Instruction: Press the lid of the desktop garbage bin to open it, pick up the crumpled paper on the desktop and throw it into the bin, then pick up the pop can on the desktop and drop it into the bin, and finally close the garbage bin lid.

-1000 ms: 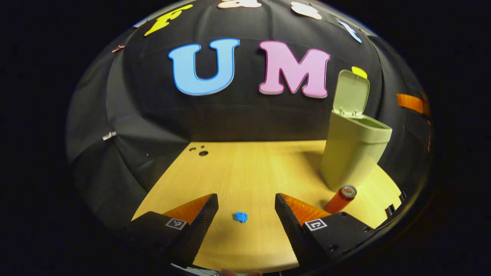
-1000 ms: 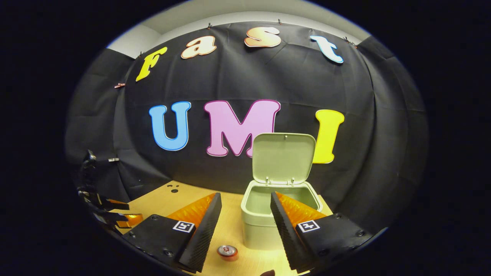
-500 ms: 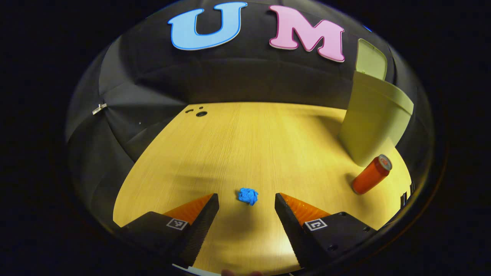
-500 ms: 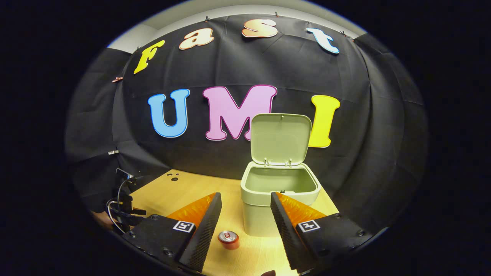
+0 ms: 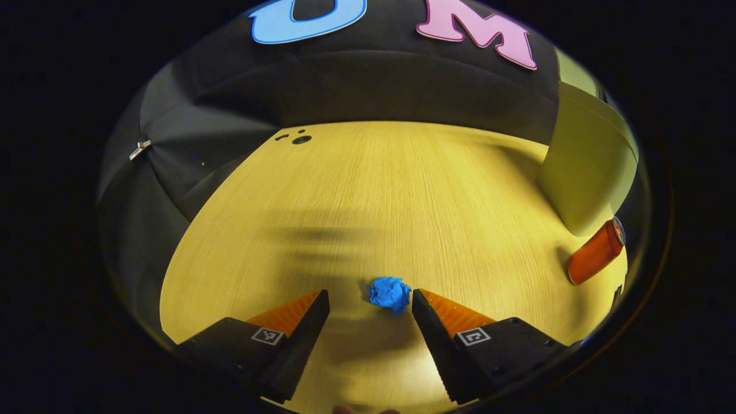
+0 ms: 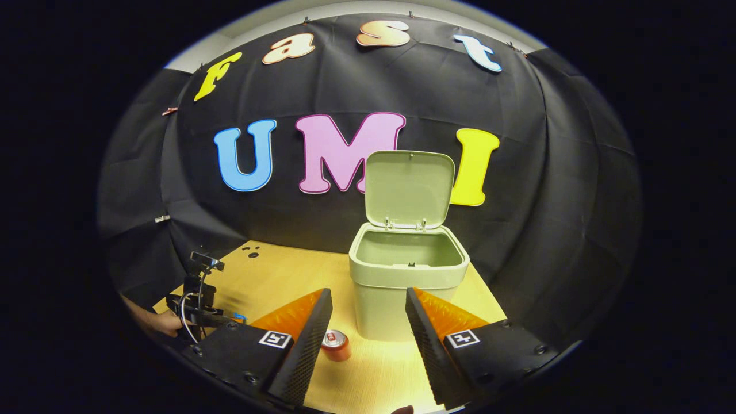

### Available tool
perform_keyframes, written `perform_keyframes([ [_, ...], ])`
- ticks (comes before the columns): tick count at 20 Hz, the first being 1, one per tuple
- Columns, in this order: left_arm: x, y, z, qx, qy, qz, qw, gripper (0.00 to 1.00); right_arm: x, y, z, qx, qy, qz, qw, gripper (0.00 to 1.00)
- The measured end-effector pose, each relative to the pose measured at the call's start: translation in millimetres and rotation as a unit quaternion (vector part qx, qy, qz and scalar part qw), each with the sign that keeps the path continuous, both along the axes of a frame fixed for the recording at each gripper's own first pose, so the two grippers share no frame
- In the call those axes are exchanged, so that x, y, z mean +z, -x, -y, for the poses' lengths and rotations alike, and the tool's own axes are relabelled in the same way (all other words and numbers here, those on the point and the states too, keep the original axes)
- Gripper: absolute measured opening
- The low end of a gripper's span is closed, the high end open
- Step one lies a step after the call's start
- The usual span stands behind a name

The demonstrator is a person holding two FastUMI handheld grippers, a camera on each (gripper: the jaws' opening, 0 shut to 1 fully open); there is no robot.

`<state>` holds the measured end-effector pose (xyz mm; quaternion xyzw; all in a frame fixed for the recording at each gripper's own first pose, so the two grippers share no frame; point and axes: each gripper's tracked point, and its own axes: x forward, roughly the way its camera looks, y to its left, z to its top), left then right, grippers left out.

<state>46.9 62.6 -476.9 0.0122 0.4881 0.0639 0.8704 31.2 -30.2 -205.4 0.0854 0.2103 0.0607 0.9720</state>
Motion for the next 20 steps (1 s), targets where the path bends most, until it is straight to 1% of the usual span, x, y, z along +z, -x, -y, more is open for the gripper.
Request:
perform_keyframes([
  [2,-6.9,-2.7,1.2,-0.005,0.002,-0.01,1.0,0.93,0.7,1.0,2.2,-0.003,0.002,-0.001,1.0,0.82],
  [4,-11.7,-7.1,12.9,-0.009,0.016,-0.02,1.0,0.9,0.0,2.1,4.9,-0.006,0.004,-0.002,1.0,0.82],
  [5,-11.4,-9.3,13.1,-0.01,0.018,-0.018,1.0,0.92,0.4,3.0,6.2,-0.008,0.005,-0.003,1.0,0.82],
  [6,-9.7,-10.8,14.7,-0.014,0.019,-0.015,1.0,0.83,-0.1,4.4,6.9,-0.01,0.006,-0.004,1.0,0.82],
  [7,-10.6,-14.9,17.4,-0.019,0.019,-0.014,1.0,0.81,-1.7,5.3,8.6,-0.011,0.007,-0.006,1.0,0.82],
  [10,-14.1,-14.5,23.4,-0.037,0.022,-0.017,0.999,0.51,-6.8,10.0,10.0,-0.014,0.008,-0.014,1.0,0.82],
  [13,-2.8,-18.8,22.5,-0.056,0.018,-0.008,0.998,0.48,-9.4,12.4,9.8,-0.018,0.005,-0.018,1.0,0.82],
  [14,7.2,-23.3,25.1,-0.072,0.015,0.004,0.997,0.47,-9.4,12.7,9.8,-0.018,0.005,-0.018,1.0,0.82],
  [15,22.7,-28.2,32.3,-0.091,0.012,0.021,0.996,0.49,-9.9,12.4,9.6,-0.018,0.006,-0.018,1.0,0.82],
  [16,40.4,-30.0,46.2,-0.111,0.009,0.043,0.993,0.47,-10.7,12.3,9.9,-0.018,0.006,-0.018,1.0,0.82],
  [18,74.8,-40.8,66.8,-0.148,0.007,0.084,0.985,0.49,-11.2,11.8,9.7,-0.018,0.006,-0.018,1.0,0.82],
  [20,108.0,-48.4,91.2,-0.173,0.019,0.119,0.977,0.47,-12.4,11.8,9.5,-0.018,0.004,-0.019,1.0,0.82],
])
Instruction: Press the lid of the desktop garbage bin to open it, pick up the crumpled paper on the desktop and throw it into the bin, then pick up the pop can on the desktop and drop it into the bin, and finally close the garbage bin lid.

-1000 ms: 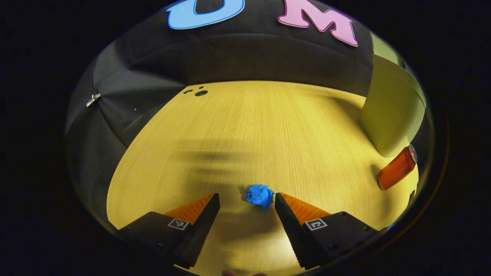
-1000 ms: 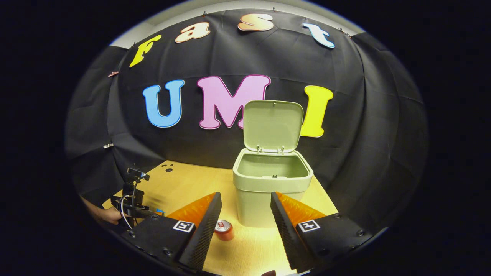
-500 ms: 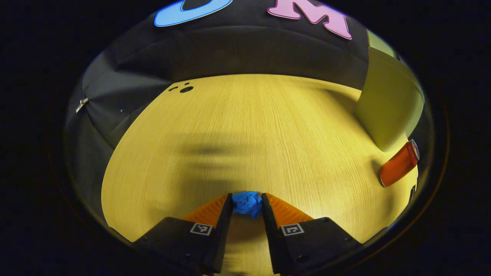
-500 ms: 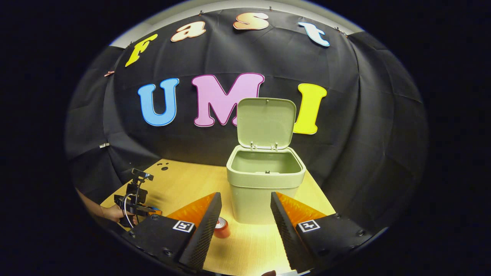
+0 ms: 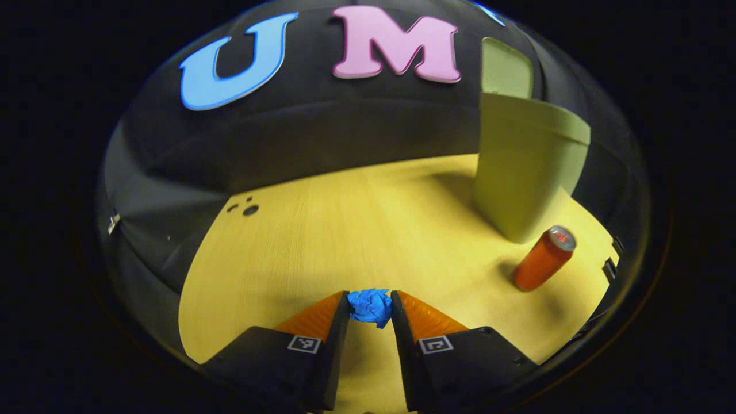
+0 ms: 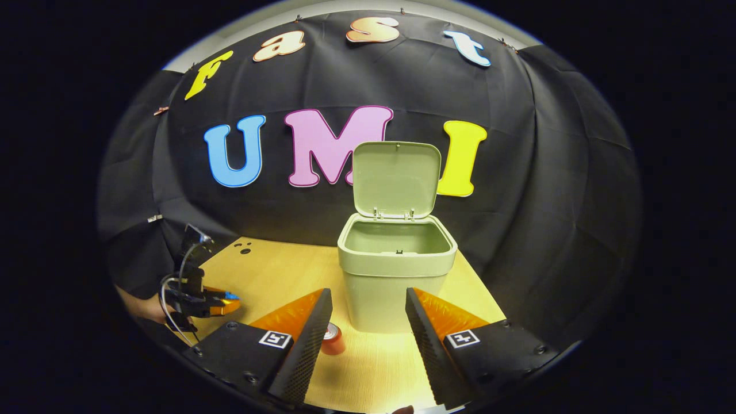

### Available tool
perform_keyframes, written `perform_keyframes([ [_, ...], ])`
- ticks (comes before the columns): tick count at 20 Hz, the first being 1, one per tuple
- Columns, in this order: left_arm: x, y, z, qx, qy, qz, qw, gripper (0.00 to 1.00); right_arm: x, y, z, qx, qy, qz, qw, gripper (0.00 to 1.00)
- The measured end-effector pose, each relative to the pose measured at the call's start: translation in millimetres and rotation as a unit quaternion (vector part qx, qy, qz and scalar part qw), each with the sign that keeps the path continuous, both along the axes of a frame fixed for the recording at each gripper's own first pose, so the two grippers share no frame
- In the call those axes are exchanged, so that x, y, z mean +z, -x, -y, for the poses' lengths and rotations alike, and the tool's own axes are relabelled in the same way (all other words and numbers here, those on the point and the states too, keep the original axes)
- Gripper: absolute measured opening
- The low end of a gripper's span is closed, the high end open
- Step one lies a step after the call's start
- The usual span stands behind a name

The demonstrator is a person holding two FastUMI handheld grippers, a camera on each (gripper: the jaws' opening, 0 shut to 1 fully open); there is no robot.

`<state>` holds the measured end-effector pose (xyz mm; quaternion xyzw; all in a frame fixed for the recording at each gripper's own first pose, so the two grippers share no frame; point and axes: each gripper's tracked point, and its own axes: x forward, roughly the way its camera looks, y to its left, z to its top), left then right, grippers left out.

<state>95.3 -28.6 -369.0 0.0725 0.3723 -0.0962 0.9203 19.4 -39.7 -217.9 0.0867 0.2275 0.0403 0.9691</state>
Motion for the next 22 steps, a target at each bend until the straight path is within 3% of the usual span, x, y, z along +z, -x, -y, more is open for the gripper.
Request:
perform_keyframes([
  [4,63.0,-10.9,52.8,-0.038,0.047,0.049,0.997,0.47,-3.4,0.8,1.3,-0.002,-0.001,-0.003,1.0,0.82],
  [11,159.4,-61.6,136.7,-0.098,0.116,0.112,0.982,0.47,-14.6,11.7,9.7,-0.012,0.005,-0.013,1.0,0.82],
  [18,219.1,-101.5,217.2,-0.176,0.152,0.17,0.958,0.47,-31.4,27.5,11.1,-0.012,0.004,-0.032,0.999,0.82],
  [22,237.5,-123.3,252.7,-0.189,0.185,0.177,0.948,0.47,-39.8,33.8,13.2,-0.015,0.005,-0.043,0.999,0.82],
])
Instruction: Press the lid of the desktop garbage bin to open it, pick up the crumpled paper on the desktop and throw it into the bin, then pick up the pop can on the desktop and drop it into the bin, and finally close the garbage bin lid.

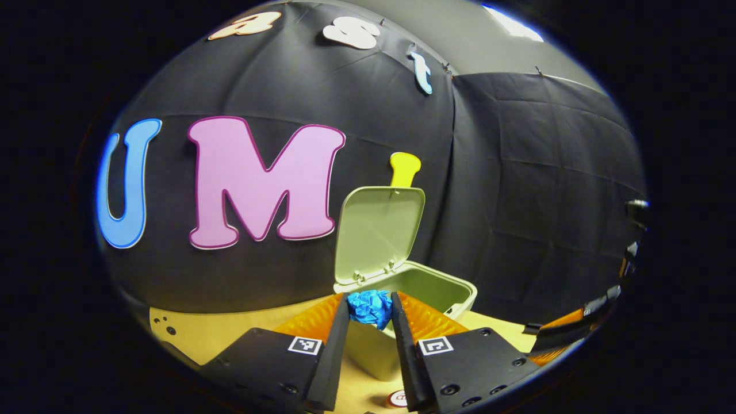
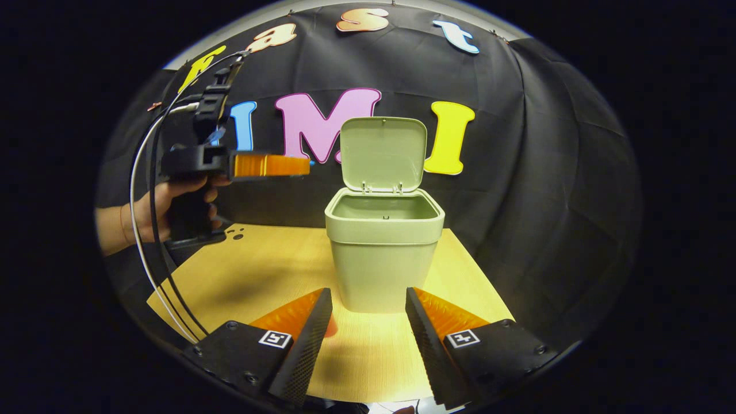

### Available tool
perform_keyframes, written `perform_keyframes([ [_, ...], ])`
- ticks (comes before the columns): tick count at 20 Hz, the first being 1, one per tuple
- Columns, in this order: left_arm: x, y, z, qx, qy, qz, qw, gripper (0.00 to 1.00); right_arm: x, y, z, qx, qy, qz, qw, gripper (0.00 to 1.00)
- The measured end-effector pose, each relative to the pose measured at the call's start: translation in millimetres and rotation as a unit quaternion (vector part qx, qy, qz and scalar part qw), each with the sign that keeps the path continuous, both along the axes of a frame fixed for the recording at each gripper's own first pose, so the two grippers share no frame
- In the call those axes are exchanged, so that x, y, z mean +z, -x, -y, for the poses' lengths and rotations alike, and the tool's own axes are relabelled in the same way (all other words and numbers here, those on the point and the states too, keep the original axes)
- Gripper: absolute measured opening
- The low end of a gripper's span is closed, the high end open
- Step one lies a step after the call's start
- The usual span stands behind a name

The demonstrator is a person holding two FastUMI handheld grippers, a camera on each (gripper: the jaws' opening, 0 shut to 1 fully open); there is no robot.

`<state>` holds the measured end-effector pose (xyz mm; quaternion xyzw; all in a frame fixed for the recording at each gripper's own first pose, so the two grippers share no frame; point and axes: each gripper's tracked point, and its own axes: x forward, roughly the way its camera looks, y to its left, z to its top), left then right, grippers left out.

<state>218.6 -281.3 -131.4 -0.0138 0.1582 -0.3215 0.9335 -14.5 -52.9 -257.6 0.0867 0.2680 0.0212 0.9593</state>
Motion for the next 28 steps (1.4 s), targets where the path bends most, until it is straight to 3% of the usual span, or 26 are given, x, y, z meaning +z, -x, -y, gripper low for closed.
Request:
perform_keyframes([
  [9,-20.3,-24.3,55.8,-0.039,-0.008,-0.032,0.999,0.45,-1.3,4.9,16.5,-0.017,0.005,0.001,1.0,0.82],
  [18,-77.1,-38.5,64.0,-0.007,-0.014,-0.103,0.995,0.52,-5.7,2.1,21.3,-0.022,-0.003,0.0,1.0,0.82],
  [21,-85.1,-40.9,61.2,0.001,-0.022,-0.108,0.994,0.57,-6.7,2.5,20.0,-0.022,-0.013,-0.003,1.0,0.83],
  [25,-84.2,-40.8,61.3,-0.003,-0.022,-0.103,0.994,0.75,-8.8,0.5,20.5,-0.023,-0.015,-0.005,1.0,0.85],
  [28,-75.9,-38.3,53.1,0.004,-0.02,-0.092,0.996,0.81,-8.9,-2.6,16.6,-0.02,-0.016,-0.004,1.0,0.87],
])
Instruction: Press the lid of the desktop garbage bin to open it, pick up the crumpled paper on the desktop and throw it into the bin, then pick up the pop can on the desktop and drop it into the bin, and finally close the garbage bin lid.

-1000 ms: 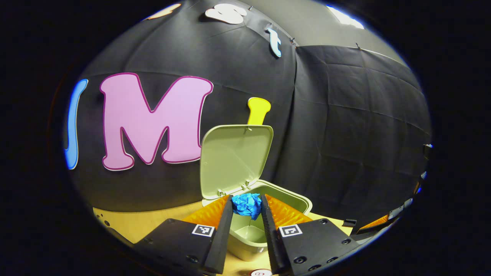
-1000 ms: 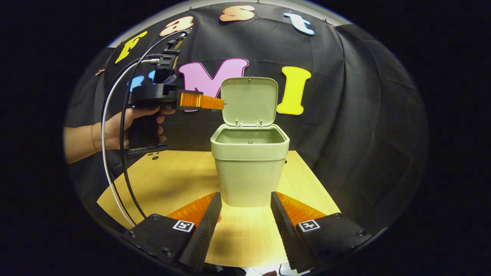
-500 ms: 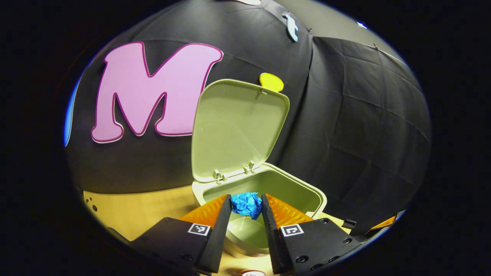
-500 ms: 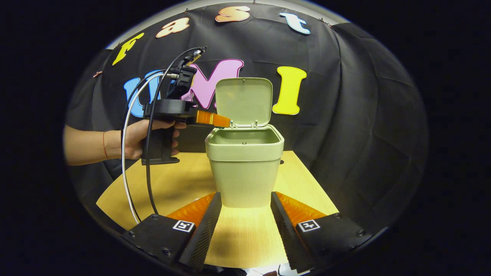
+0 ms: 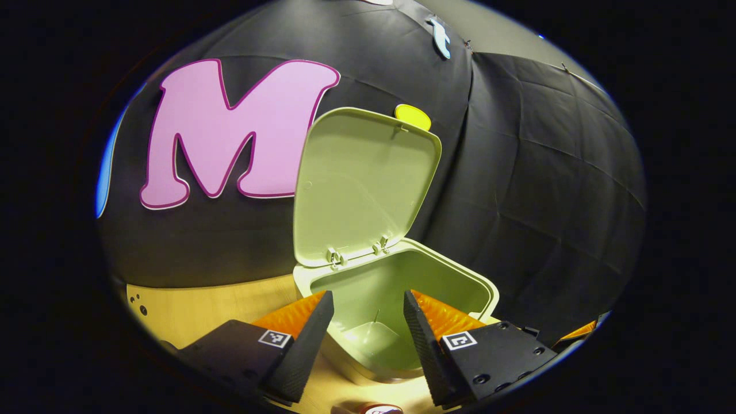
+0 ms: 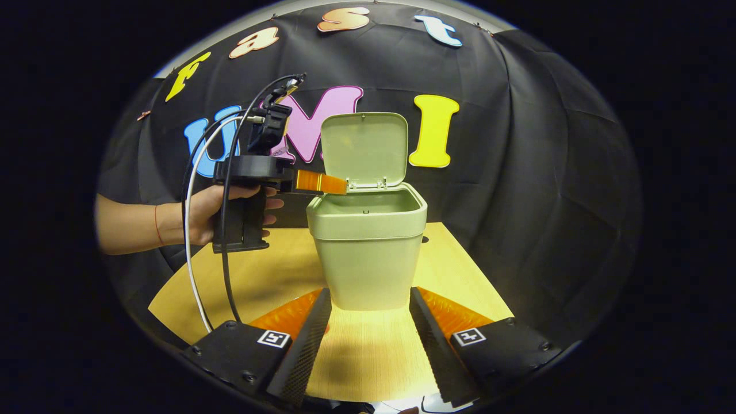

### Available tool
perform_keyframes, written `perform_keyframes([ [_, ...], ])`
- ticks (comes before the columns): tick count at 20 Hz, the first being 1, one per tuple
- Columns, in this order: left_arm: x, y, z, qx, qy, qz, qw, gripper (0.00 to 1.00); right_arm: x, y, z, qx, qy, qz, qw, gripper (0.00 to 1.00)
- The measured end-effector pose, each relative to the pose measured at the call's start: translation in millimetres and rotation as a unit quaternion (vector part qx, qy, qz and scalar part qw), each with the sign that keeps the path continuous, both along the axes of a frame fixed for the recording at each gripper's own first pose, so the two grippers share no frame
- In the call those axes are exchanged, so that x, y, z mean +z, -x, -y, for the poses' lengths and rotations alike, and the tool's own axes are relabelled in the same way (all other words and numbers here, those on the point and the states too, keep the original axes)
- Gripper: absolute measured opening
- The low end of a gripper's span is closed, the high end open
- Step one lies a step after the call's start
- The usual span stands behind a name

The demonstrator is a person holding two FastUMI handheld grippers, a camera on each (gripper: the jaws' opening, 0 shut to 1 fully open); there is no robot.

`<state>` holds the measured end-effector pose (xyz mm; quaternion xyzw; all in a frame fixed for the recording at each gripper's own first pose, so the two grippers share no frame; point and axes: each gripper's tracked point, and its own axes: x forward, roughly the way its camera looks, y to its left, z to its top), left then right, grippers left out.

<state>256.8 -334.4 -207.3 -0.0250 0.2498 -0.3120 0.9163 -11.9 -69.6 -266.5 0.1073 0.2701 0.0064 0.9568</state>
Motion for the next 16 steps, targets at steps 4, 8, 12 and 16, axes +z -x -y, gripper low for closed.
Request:
perform_keyframes([
  [4,26.4,14.3,-31.5,0.023,0.014,0.029,0.999,0.84,-1.5,-4.4,-12.7,0.017,-0.004,0.0,1.0,0.91],
  [8,47.0,40.3,-82.1,0.053,0.018,0.052,0.997,0.88,-3.1,-13.2,-34.0,0.044,-0.01,0.002,0.999,0.92],
  [12,58.6,69.3,-138.8,0.099,0.007,0.065,0.993,0.91,-11.2,-22.2,-58.0,0.079,-0.015,0.001,0.997,0.92],
  [16,55.9,100.7,-182.9,0.151,0.001,0.055,0.987,0.91,-31.2,-28.7,-84.1,0.114,-0.019,-0.015,0.993,0.93],
])
